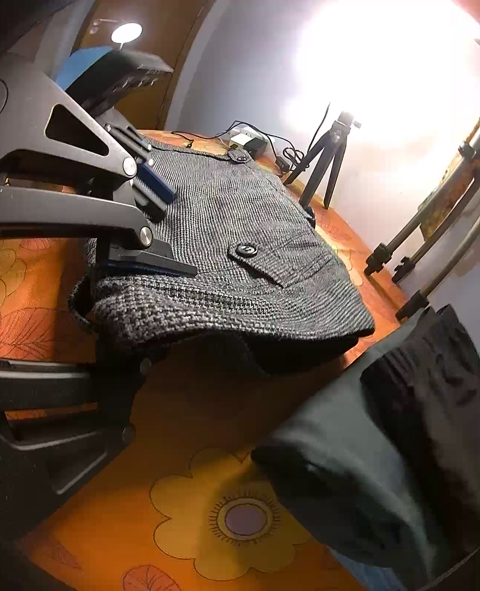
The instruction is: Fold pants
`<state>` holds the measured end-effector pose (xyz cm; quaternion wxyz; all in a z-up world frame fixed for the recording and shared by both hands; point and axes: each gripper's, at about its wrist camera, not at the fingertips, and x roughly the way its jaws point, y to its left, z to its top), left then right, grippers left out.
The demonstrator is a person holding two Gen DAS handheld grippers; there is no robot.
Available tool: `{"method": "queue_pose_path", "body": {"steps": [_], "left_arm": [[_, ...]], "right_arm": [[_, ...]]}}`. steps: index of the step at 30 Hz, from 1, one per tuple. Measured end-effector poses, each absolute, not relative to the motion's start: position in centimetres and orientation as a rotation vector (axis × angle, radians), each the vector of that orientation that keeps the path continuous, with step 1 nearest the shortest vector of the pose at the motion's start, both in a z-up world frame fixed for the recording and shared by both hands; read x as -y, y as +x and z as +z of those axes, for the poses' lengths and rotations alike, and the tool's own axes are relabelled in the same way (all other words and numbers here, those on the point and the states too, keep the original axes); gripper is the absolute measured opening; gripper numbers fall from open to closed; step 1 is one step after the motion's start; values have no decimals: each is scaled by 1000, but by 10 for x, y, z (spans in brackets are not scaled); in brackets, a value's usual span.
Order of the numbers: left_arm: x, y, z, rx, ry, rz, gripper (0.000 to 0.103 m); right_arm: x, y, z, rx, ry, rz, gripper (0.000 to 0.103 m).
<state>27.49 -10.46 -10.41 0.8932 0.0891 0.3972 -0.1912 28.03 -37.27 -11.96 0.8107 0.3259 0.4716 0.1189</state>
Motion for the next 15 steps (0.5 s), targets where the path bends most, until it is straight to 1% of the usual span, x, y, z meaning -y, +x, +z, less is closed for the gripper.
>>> {"method": "queue_pose_path", "body": {"steps": [3,6,8,10,15], "left_arm": [[94,278,-95,-794,163,-390,26],[95,285,-115,-867,178,-393,26],[100,281,-121,-843,205,-392,27],[103,281,-116,-852,225,-393,26],[87,275,-91,-820,150,-386,26]], "right_arm": [[372,281,-116,-996,689,258,24],[370,281,-111,-983,667,256,24],[367,281,-107,-971,654,260,23],[365,281,-104,-962,639,258,23],[359,283,-92,-941,617,263,22]]}}
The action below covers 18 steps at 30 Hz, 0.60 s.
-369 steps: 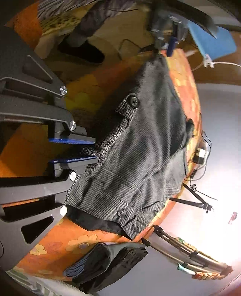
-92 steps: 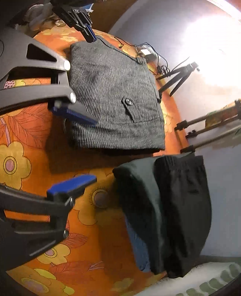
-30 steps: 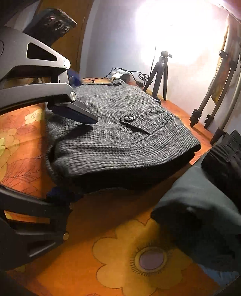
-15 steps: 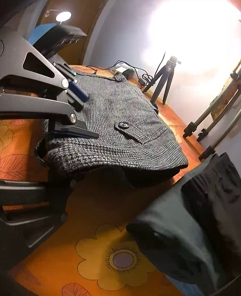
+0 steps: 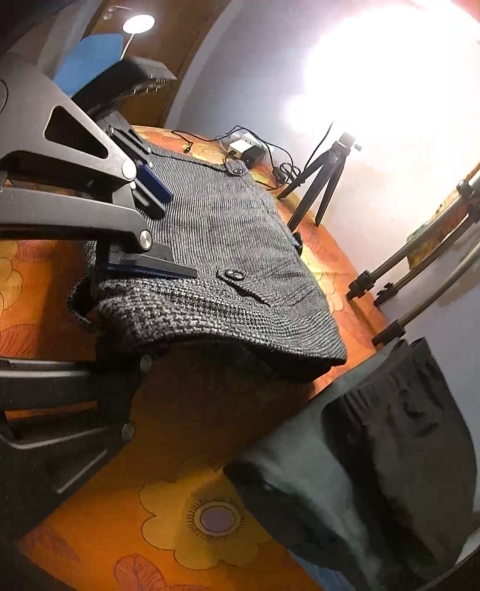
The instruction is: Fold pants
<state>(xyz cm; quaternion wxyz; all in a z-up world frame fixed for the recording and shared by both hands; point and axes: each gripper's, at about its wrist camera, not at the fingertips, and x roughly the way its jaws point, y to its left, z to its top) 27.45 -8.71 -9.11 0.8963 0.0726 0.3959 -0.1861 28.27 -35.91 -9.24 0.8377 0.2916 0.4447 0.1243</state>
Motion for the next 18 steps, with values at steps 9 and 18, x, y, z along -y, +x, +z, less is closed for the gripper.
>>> {"method": "queue_pose_path", "body": {"steps": [9,18], "left_arm": [[71,268,-113,-893,189,-349,26],[-29,254,-61,-826,-13,-250,26]], "right_arm": [[337,283,-68,-892,547,277,21],[285,276,-25,-804,369,303,21]]}}
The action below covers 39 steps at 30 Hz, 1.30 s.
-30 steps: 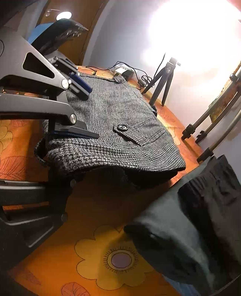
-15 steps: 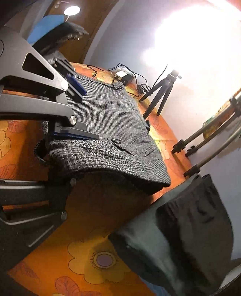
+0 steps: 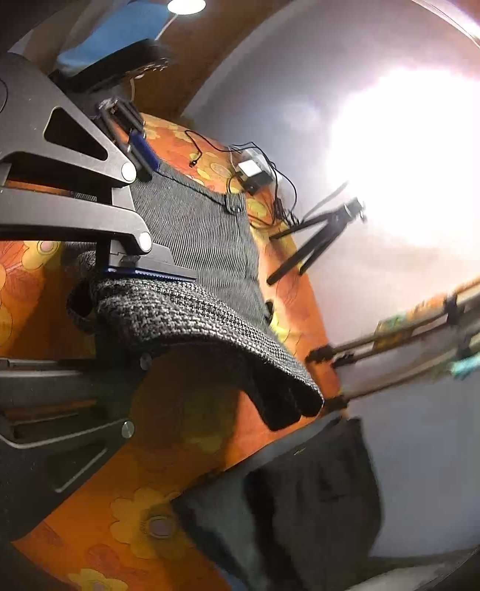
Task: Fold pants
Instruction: 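Carry the folded trousers with the right tool, set them down, open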
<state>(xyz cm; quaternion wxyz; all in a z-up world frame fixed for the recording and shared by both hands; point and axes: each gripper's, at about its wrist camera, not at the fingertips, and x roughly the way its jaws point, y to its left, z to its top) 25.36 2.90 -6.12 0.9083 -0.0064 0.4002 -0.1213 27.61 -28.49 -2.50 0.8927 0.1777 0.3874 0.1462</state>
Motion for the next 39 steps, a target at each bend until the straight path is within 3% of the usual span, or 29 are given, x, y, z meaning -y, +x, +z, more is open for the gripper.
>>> {"method": "queue_pose_path", "body": {"steps": [6,14,22,33,37,39], "left_arm": [[-79,247,-91,-925,-46,-173,26],[-150,230,-29,-734,-204,-67,26],[-210,223,-27,-691,-341,17,26],[-225,216,-16,-652,-353,35,26],[-224,216,-12,-645,-355,39,26],[-221,216,-11,-644,-353,36,26]], "right_arm": [[234,273,-6,-748,265,357,21],[128,273,1,-734,58,454,18],[5,286,-48,-832,-246,485,16],[-35,292,-90,-874,-338,497,17],[-28,286,-84,-868,-273,631,30],[-13,286,-71,-875,-165,718,46]]}}
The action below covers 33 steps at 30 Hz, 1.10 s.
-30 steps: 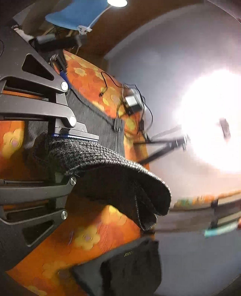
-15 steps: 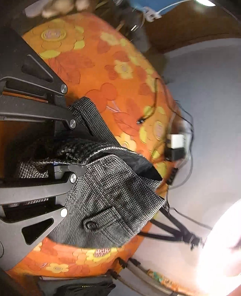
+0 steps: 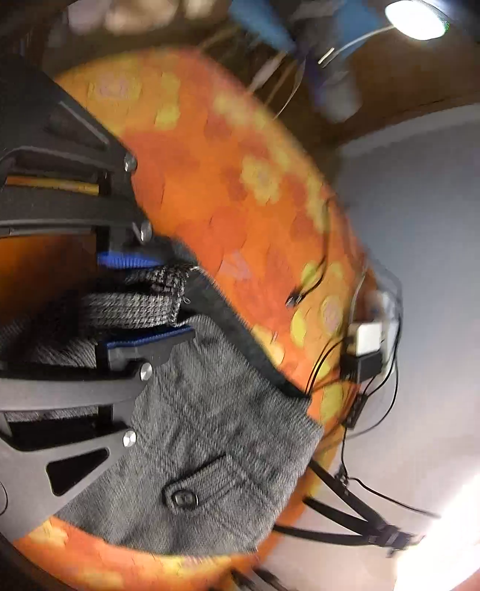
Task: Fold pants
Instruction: 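Carry the folded trousers with the right tool, set them down, open, then move both open tools to the sides of the folded trousers bundle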
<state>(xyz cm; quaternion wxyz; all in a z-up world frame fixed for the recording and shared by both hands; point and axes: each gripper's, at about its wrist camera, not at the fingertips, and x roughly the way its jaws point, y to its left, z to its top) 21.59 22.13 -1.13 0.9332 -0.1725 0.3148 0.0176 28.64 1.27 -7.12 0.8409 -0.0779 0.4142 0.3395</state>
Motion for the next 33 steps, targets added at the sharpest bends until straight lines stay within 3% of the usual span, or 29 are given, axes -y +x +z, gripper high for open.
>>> {"method": "queue_pose_path", "body": {"steps": [1,8,12,14,16,20,26,27,29,33], "left_arm": [[-220,216,-11,-645,-354,30,26],[-184,219,-21,-721,-379,-140,26],[-152,225,-41,-813,-419,-235,26],[-126,225,-41,-813,-341,-248,26],[-106,225,-37,-797,-260,-253,26],[-62,233,-43,-791,-91,-272,26],[-57,258,-84,-910,-13,-200,26],[-59,260,-86,-915,-28,-199,26],[-60,261,-85,-909,-25,-190,26],[-64,264,-86,-902,-14,-153,26]], "right_arm": [[-2,285,-62,-864,-116,743,54],[99,257,-15,-783,69,706,56],[163,241,-32,-844,133,562,56],[184,239,-46,-884,145,507,48],[195,237,-60,-908,145,481,46],[204,238,-80,-952,199,500,45],[178,229,-94,-954,118,594,44],[175,227,-96,-947,99,596,43],[168,225,-101,-936,65,600,21],[161,220,-103,-928,-1,628,11]]}}
